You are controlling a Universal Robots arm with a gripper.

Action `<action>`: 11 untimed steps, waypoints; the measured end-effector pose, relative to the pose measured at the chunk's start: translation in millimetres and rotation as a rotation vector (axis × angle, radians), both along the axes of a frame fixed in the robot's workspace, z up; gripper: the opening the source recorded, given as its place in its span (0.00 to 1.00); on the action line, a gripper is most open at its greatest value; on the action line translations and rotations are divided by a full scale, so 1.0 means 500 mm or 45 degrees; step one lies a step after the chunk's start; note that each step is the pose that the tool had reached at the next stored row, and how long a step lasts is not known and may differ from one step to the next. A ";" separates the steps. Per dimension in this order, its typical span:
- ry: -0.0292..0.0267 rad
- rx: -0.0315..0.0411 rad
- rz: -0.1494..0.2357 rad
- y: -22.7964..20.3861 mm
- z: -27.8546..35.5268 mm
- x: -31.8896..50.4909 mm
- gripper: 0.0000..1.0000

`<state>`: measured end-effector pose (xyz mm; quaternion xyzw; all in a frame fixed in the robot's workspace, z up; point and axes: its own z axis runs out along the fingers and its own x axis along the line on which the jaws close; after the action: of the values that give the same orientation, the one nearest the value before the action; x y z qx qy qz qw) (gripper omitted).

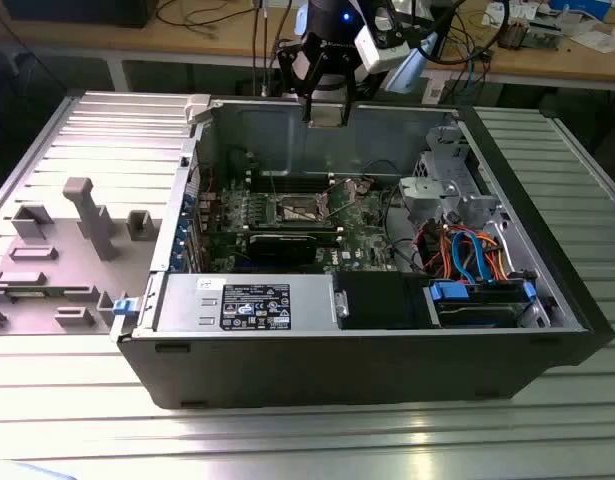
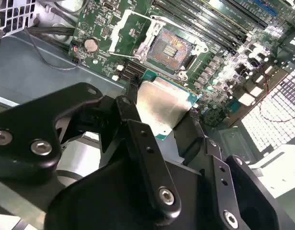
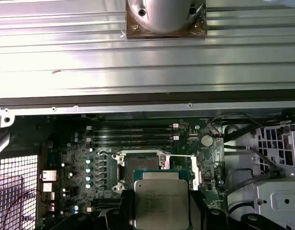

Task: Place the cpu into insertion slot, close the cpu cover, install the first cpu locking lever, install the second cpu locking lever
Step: 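Place the cpu into insertion slot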

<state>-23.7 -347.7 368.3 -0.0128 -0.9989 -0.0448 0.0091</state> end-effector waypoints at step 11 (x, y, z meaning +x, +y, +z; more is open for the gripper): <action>0.0000 0.0000 0.000 0.0000 -0.013 -0.008 0.55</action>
<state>-27.7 -347.7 361.8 -0.0128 -0.9989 -0.0448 0.0091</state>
